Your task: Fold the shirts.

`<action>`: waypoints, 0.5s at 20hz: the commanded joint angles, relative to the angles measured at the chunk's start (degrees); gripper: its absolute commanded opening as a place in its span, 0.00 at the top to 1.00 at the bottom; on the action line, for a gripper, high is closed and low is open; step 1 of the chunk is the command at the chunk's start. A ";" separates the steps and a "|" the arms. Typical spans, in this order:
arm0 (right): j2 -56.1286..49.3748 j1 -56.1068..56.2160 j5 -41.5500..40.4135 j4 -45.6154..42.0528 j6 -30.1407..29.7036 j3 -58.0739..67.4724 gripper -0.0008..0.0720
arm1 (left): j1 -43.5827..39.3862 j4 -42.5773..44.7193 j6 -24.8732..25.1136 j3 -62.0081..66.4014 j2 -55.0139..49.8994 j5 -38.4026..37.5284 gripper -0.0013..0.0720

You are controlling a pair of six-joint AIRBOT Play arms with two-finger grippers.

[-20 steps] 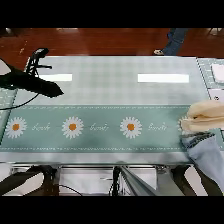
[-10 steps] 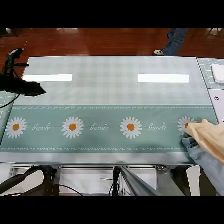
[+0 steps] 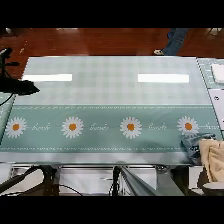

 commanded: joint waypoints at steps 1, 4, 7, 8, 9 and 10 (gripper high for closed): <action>0.02 -1.57 -8.13 -3.65 0.20 -5.27 0.39 | 0.22 -0.26 0.02 0.07 0.02 0.28 0.95; 0.02 -1.51 -13.94 -8.33 0.57 -5.75 0.18 | 0.22 -0.26 0.04 0.04 0.02 0.28 0.95; 0.02 -0.96 -23.28 -8.02 6.97 -5.18 0.20 | 0.22 -0.28 0.04 0.04 0.00 0.35 0.95; 0.02 0.37 -30.10 -1.64 9.68 -3.76 0.29 | 0.20 -0.61 0.09 0.04 0.00 0.39 0.95; 0.02 2.25 -39.26 9.51 11.52 -1.73 0.45 | 0.20 -1.11 0.28 0.04 -0.02 0.39 0.95; 0.02 4.68 -53.02 25.64 11.98 0.04 0.46 | 0.17 -1.57 0.28 0.04 -0.02 0.48 0.94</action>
